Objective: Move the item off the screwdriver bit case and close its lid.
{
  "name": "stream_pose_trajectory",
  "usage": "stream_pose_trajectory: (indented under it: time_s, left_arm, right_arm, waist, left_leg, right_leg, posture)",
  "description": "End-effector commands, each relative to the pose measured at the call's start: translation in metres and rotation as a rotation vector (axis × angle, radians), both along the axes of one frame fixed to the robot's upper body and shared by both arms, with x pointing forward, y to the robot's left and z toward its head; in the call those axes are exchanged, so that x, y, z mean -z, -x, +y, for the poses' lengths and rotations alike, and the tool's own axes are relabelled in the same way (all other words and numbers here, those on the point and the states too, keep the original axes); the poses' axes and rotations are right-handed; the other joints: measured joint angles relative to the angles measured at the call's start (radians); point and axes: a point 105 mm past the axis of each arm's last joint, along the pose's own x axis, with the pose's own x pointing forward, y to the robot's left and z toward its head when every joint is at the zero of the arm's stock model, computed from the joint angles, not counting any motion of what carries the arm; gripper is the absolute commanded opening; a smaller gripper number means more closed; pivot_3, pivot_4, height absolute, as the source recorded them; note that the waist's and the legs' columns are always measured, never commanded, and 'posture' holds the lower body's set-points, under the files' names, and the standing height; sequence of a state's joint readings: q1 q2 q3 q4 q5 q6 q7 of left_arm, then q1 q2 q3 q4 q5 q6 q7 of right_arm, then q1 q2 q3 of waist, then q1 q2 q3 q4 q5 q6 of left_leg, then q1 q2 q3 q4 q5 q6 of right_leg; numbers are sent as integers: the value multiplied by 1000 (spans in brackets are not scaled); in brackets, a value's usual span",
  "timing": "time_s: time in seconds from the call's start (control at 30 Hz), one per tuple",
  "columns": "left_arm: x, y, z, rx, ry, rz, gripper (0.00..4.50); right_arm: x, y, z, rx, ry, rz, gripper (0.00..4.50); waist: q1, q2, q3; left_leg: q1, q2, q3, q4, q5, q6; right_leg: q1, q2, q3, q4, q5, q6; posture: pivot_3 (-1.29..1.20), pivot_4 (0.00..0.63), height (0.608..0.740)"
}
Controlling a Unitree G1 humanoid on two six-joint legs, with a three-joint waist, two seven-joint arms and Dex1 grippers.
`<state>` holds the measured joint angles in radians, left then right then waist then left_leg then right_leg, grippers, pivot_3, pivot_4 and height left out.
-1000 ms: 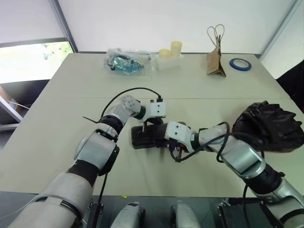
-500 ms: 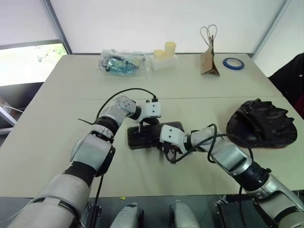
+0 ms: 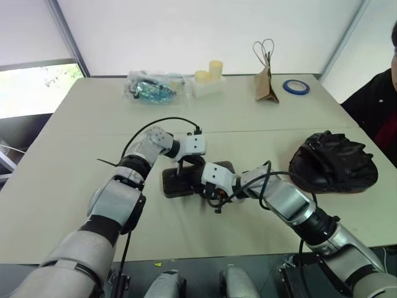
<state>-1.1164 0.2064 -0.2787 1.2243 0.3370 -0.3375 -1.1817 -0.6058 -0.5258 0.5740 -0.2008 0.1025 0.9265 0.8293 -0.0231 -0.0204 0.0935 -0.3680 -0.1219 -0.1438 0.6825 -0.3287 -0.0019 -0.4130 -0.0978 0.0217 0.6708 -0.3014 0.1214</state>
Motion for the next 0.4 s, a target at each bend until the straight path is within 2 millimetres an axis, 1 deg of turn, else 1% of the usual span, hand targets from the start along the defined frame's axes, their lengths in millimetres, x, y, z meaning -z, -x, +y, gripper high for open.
stream_pose_trajectory:
  time_s: [0.03,0.07,0.1,0.17,0.2,0.23,0.27,0.3,0.4]
  left_arm:
    - [42,33,-15,75,-22,216,0]
    - [28,21,-14,10,34,188,0]
    - [15,10,-12,-52,94,166,0]
    - [-17,-11,-3,-178,253,142,0]
    - [-33,-20,6,-244,341,143,0]
    - [-47,-27,15,-291,413,146,0]
    - [-59,-32,29,-338,483,141,0]
    - [-68,-37,41,-378,537,135,0]
    - [-82,-39,83,-450,638,84,0]
  right_arm:
    - [-55,-35,-33,204,21,-282,55]
    - [-59,-22,-33,171,15,-269,55]
    - [-62,-10,-34,139,7,-251,55]
    - [-70,22,-36,84,-43,-176,55]
    - [-76,37,-37,68,-83,-157,55]
    - [-81,49,-39,67,-116,-134,55]
    - [-84,58,-45,88,-136,-118,55]
    - [-87,65,-51,108,-147,-115,55]
    - [-93,73,-64,220,-260,-98,55]
  waist:
    - [4,1,1]
    - [9,2,1]
    - [18,3,2]
    - [25,2,3]
    - [22,2,4]
    - [17,0,5]
    - [11,-2,7]
    - [8,-4,8]
    - [3,-4,9]
  left_leg:
    - [0,0,0,0,0,0]
    - [-2,0,0,0,0,0]
    - [-7,-2,0,1,0,0]
    - [-19,-4,-3,5,0,0]
    - [-26,-5,-3,8,0,0]
    - [-28,-6,-3,14,0,0]
    - [-32,-6,-3,16,0,1]
    - [-34,-6,-4,17,0,1]
    - [-37,-6,-4,15,0,0]
  right_leg:
    - [0,0,0,0,0,0]
    - [-1,0,0,-1,0,0]
    - [-5,-1,0,0,0,0]
    - [-16,-2,-1,1,0,0]
    - [-22,-4,-1,2,0,0]
    - [-24,-5,-1,4,0,0]
    - [-29,-6,-1,11,0,0]
    - [-32,-6,-2,13,0,0]
    - [-34,-6,-2,13,0,0]
  posture:
    - [0,150,740]
    - [0,150,740]
    - [0,150,740]
    - [0,150,740]
    - [0,150,740]
    - [0,150,740]
    - [0,150,740]
    - [0,150,740]
    - [0,150,740]
